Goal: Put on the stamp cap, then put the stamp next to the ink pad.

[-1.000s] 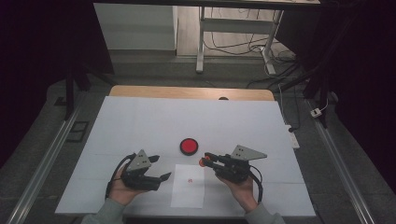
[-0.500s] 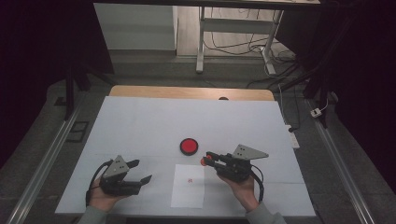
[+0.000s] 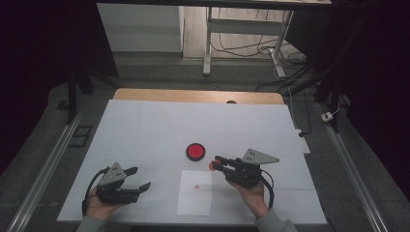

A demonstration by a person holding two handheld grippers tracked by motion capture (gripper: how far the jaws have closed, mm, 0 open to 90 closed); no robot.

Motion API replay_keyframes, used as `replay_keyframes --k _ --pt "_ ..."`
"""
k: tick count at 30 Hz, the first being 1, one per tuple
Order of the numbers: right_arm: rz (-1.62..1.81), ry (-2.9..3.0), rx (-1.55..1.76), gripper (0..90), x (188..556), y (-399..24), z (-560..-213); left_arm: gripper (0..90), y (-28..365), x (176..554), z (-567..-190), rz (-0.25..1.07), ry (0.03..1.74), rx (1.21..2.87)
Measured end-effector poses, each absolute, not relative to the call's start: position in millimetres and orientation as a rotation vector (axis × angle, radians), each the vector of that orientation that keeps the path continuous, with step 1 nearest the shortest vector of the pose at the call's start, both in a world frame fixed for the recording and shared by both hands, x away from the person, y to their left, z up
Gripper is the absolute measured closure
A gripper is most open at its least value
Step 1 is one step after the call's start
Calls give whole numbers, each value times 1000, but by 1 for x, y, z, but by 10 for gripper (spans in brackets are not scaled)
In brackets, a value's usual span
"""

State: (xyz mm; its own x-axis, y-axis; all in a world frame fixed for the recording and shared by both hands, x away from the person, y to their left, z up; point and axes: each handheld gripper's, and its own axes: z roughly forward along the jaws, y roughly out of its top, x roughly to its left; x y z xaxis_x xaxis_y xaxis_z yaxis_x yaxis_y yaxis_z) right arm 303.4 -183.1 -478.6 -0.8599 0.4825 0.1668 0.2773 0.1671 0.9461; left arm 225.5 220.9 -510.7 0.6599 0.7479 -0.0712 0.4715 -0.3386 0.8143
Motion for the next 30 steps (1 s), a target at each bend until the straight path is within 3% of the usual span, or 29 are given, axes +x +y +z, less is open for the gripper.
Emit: replay_keyframes --k 30 --pt "1706 2257 760 724 319 -177 -480 258 219 227 -512 385 948 2003"
